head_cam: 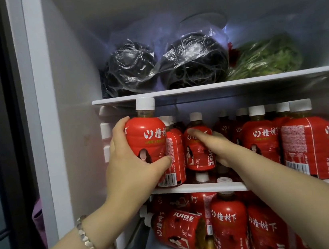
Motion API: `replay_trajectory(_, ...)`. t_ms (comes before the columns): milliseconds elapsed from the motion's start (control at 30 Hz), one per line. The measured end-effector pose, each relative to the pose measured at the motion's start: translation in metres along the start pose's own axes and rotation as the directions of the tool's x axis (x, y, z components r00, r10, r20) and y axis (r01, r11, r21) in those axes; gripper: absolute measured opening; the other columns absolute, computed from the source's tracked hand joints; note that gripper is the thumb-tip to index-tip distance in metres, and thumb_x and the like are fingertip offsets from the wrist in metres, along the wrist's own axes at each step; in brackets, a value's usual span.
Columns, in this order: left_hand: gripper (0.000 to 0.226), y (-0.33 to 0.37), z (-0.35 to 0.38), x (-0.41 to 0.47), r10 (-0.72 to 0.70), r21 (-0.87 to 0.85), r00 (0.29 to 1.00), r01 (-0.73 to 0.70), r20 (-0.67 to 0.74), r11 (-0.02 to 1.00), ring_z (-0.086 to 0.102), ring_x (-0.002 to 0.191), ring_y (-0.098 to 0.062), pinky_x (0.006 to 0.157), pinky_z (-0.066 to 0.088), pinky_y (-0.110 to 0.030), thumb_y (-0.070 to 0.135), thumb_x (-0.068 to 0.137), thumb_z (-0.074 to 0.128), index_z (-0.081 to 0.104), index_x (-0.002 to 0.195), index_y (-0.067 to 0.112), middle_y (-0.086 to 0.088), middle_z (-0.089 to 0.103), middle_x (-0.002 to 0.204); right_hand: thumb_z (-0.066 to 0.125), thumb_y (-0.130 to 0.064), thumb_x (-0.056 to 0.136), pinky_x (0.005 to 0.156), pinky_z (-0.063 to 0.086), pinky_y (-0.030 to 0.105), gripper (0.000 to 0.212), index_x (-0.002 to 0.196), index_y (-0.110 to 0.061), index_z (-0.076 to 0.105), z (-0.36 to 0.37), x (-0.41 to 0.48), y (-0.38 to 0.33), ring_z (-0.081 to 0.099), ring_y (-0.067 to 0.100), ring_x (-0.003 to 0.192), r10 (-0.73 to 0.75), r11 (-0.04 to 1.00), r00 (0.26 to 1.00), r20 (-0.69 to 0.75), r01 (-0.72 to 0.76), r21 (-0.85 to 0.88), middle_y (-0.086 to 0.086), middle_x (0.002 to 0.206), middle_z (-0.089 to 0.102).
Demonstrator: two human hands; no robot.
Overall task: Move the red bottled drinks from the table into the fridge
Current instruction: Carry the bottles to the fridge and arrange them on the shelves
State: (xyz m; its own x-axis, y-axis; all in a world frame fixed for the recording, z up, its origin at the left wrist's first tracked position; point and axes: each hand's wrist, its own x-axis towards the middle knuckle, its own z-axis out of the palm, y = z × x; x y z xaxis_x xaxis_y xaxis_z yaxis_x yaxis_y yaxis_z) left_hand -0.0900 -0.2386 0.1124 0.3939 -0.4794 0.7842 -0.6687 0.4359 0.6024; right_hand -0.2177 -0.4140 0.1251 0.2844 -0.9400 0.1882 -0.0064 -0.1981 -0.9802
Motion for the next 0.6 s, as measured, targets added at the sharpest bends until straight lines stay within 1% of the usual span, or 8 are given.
replay_trajectory(133,0.096,0.0,0.0,0.0,-0.003,-0.001,1.0,0.003,-0.002,1.0,0.057,0.102,-0.012,0.088,0.053,-0.043,0.026,0.053,0.086,0.028,0.125,0.05,0.011,0.048,0.12,0.076,-0.065,0.04,0.09,0.052,0.044,0.116,0.137,-0.014,0.038,0.001,0.001,0.003,0.063,0.029,0.101,-0.025,1.0,1.0,0.018,0.025,0.006,0.013,0.12,0.061)
replay_trajectory(200,0.096,0.0,0.0,0.0,-0.007,-0.002,1.0,0.007,-0.013,1.0,0.058,0.1,-0.011,0.087,0.053,-0.043,0.027,0.05,0.085,0.028,0.124,0.051,0.011,0.049,0.119,0.077,-0.06,0.048,0.088,0.053,0.042,0.107,0.137,-0.014,0.038,0.002,0.003,0.007,0.064,0.028,0.101,-0.038,0.999,0.999,0.023,0.038,0.015,0.013,0.12,0.061)
replay_trajectory(300,0.095,0.0,0.001,0.0,-0.016,-0.021,1.0,0.015,-0.017,1.0,0.057,0.095,-0.004,0.086,0.053,-0.041,0.017,0.055,0.087,0.03,0.124,0.049,0.013,0.049,0.116,0.075,-0.065,0.038,0.09,0.053,0.044,0.118,0.137,-0.014,0.038,0.003,0.006,0.008,0.063,0.029,0.103,-0.039,0.999,0.999,-0.014,0.039,0.012,0.012,0.122,0.06)
replay_trajectory(367,0.095,0.0,0.0,-0.001,-0.014,-0.013,1.0,0.013,-0.02,1.0,0.056,0.096,-0.003,0.087,0.053,-0.04,0.016,0.056,0.086,0.03,0.125,0.048,0.014,0.049,0.116,0.077,-0.065,0.042,0.094,0.051,0.044,0.118,0.14,-0.014,0.034,0.003,0.006,0.009,0.061,0.028,0.108,-0.056,0.998,0.998,-0.023,0.055,-0.036,0.011,0.126,0.057)
replay_trajectory(400,0.094,0.001,0.001,0.0,-0.013,-0.007,1.0,0.013,-0.023,1.0,0.056,0.096,-0.002,0.087,0.053,-0.04,0.016,0.056,0.086,0.03,0.125,0.048,0.014,0.048,0.115,0.081,-0.06,0.047,0.094,0.05,0.041,0.114,0.139,-0.013,0.034,0.002,0.004,0.01,0.06,0.027,0.108,-0.07,0.995,0.997,-0.016,0.069,-0.077,0.01,0.126,0.057)
replay_trajectory(500,0.094,0.002,0.002,0.0,-0.024,-0.006,0.999,0.024,-0.032,1.0,0.057,0.093,-0.001,0.085,0.054,-0.041,0.017,0.057,0.086,0.029,0.124,0.049,0.013,0.049,0.117,0.089,-0.026,0.057,0.09,0.051,0.036,0.094,0.133,-0.01,0.036,-0.007,0.004,0.017,0.062,0.021,0.102,-0.085,0.976,0.995,0.058,0.094,-0.194,0.006,0.116,0.06)
replay_trajectory(533,0.094,0.002,0.002,0.0,-0.027,-0.009,0.999,0.027,-0.032,1.0,0.057,0.093,-0.002,0.085,0.054,-0.041,0.017,0.057,0.086,0.029,0.124,0.049,0.012,0.049,0.118,0.089,-0.018,0.056,0.092,0.051,0.036,0.094,0.133,-0.01,0.036,-0.009,0.004,0.017,0.062,0.021,0.102,-0.072,0.969,0.992,0.102,0.093,-0.228,0.007,0.115,0.061)
replay_trajectory(600,0.094,0.001,0.002,0.001,-0.027,-0.011,0.999,0.027,-0.031,1.0,0.057,0.094,-0.003,0.084,0.054,-0.04,0.017,0.057,0.086,0.029,0.124,0.049,0.01,0.049,0.119,0.089,-0.011,0.056,0.093,0.05,0.036,0.093,0.133,-0.01,0.035,-0.012,0.005,0.017,0.061,0.022,0.103,-0.057,0.959,0.986,0.158,0.098,-0.266,0.007,0.114,0.061)
